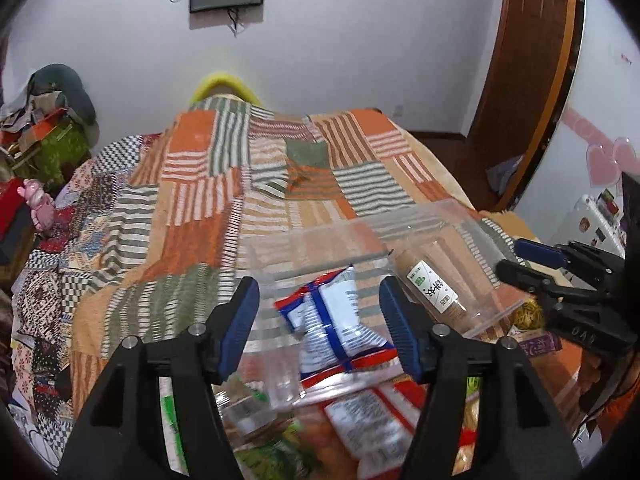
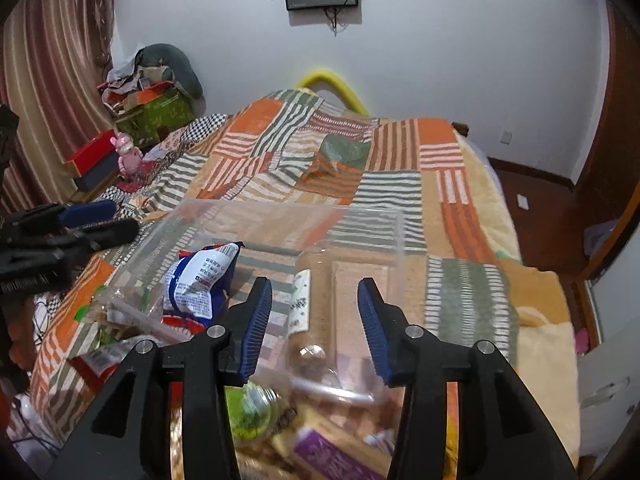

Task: Organize snacks
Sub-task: 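Carry both held snacks over the clear box and open both tools to drop them, then grasp the bagged pastry with left tool while right tool grasps the yellow snack bag, then lift both held bags over the clear box and release them inside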

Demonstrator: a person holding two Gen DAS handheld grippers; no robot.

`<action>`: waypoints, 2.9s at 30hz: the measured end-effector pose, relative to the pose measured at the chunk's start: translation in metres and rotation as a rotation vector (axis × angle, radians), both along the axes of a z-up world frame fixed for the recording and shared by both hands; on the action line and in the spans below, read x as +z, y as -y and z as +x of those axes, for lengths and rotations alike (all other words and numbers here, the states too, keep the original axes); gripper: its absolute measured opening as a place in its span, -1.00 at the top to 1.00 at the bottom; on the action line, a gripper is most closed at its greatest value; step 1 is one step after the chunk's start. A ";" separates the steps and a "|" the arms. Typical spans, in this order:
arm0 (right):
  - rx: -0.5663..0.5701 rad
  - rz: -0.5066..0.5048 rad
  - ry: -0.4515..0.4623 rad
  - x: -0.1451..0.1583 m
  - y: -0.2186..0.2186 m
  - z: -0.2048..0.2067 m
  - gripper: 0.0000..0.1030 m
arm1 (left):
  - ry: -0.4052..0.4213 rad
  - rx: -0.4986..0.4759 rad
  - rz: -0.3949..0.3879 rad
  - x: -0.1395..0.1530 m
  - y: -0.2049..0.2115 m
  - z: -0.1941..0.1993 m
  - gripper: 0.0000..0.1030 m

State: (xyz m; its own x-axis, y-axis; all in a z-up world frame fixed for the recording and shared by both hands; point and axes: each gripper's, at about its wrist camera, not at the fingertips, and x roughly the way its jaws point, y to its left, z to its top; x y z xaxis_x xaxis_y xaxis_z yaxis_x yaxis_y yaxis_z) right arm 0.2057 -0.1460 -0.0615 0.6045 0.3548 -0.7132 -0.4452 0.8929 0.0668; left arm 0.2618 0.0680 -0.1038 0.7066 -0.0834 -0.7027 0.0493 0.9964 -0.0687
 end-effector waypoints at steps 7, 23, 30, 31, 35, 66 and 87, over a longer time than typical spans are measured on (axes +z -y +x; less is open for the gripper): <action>-0.033 -0.002 0.032 0.009 0.026 -0.019 0.04 | -0.003 0.056 0.014 0.002 -0.034 -0.037 -0.32; -0.125 -0.015 -0.089 -0.032 0.055 -0.044 -0.20 | -0.132 0.149 0.013 -0.071 -0.085 -0.050 -0.68; -0.153 -0.034 -0.119 -0.046 0.054 -0.041 -0.21 | -0.212 0.136 -0.004 -0.105 -0.085 -0.026 -0.72; -0.160 -0.031 -0.116 -0.045 0.056 -0.039 -0.21 | -0.226 0.130 -0.009 -0.111 -0.085 -0.023 -0.72; -0.206 -0.034 -0.090 -0.038 0.066 -0.030 -0.21 | -0.224 0.114 -0.008 -0.123 -0.080 -0.019 -0.86; -0.182 0.004 -0.144 -0.047 0.078 -0.039 0.62 | -0.204 0.088 0.010 -0.099 -0.071 -0.077 0.06; -0.202 0.000 -0.114 -0.037 0.079 -0.039 0.62 | -0.190 0.159 0.055 -0.116 -0.081 -0.078 0.14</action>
State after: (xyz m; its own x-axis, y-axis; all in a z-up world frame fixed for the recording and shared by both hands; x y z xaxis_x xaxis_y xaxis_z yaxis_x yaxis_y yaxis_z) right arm 0.1669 -0.2250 -0.0984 0.5785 0.2348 -0.7812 -0.2474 0.9631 0.1062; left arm 0.1841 0.1492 -0.2199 0.5625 0.0600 -0.8246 -0.1169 0.9931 -0.0074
